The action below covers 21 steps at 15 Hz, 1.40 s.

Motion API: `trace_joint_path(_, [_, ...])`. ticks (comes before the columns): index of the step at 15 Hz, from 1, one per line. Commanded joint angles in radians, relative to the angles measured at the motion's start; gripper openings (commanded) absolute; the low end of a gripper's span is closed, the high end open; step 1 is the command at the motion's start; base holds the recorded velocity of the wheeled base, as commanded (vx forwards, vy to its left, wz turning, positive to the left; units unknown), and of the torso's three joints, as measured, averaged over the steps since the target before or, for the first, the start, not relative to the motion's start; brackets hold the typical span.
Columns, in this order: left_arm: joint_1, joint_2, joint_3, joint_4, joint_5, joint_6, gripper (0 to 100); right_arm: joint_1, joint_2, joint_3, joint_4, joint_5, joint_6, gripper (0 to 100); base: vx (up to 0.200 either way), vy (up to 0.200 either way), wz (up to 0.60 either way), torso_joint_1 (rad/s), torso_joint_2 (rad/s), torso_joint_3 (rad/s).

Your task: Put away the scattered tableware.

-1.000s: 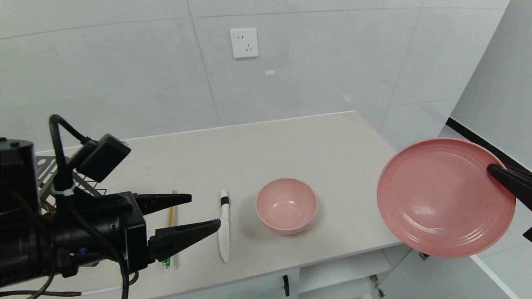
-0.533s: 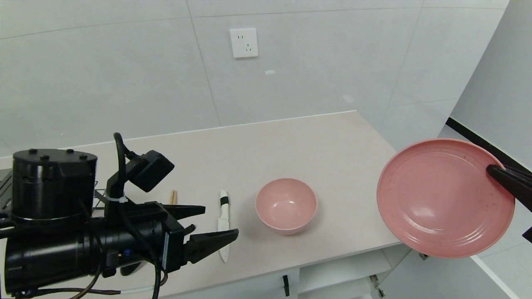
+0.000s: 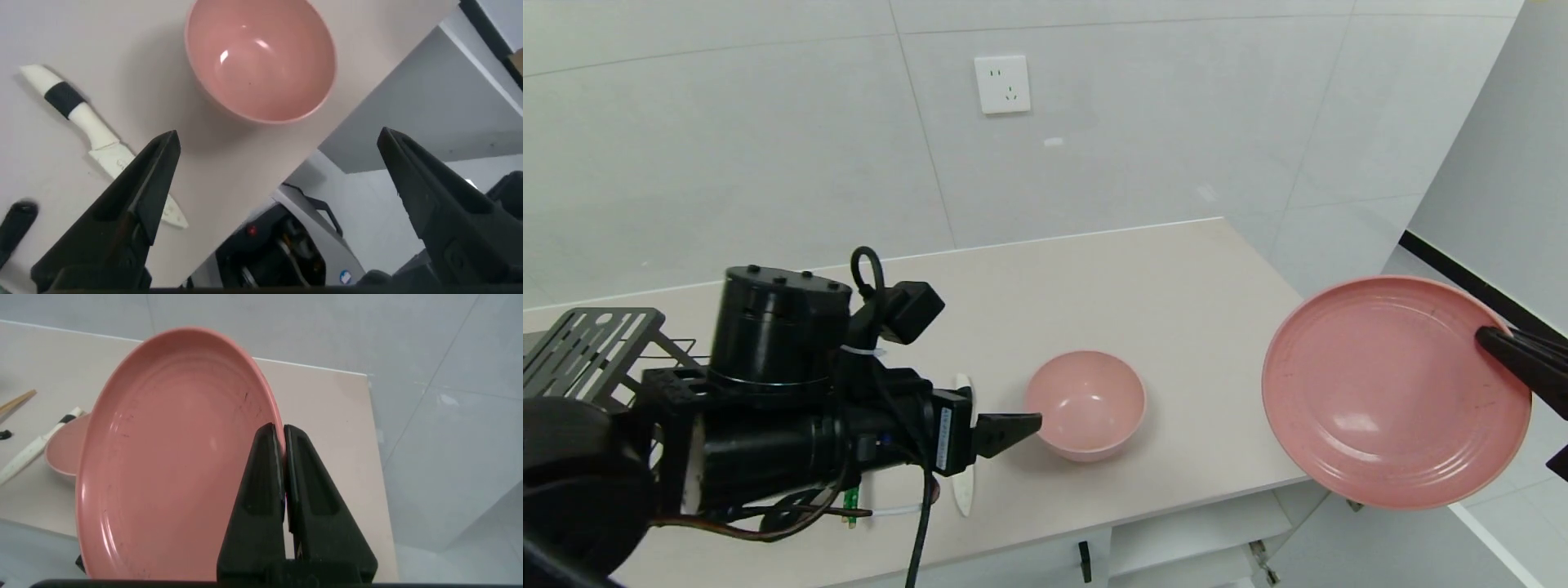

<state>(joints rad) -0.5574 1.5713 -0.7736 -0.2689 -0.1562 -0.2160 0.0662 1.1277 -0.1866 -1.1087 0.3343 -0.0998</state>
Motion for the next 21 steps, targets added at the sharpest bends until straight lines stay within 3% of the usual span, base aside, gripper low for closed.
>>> trace_joint_path(1, [-0.018, 0.082, -0.044, -0.001, 0.017, -0.003, 100, 0.000, 0.009, 0.001, 0.000, 0.002, 0.000, 0, 0.000, 0.000, 0.00, 0.000, 0.00, 0.000])
trace_joint_path(4, [-0.018, 0.147, -0.067, -0.007, 0.053, 0.003, 100, 0.000, 0.009, 0.003, 0.000, 0.000, 0.000, 0, 0.000, 0.000, 0.00, 0.000, 0.00, 0.000])
trace_joint_path(6, [-0.018, 0.211, -0.098, -0.030, 0.053, 0.035, 100, 0.000, 0.006, 0.003, 0.000, 0.000, 0.000, 0, 0.000, 0.000, 0.00, 0.000, 0.00, 0.000])
trace_joint_path(8, [-0.007, 0.271, -0.139, -0.036, 0.055, 0.044, 100, 0.000, 0.004, 0.004, 0.000, 0.000, 0.000, 0, 0.000, 0.000, 0.00, 0.000, 0.00, 0.000])
trace_joint_path(14, [0.042, 0.297, -0.187, -0.036, 0.070, 0.046, 100, 0.000, 0.001, 0.009, 0.000, 0.002, 0.000, 0, 0.000, 0.000, 0.00, 0.000, 0.00, 0.000])
trace_joint_path(21, [0.047, 0.423, -0.294, -0.036, 0.066, 0.050, 100, 0.000, -0.003, 0.007, 0.000, 0.000, 0.000, 0, 0.000, 0.000, 0.00, 0.000, 0.00, 0.000])
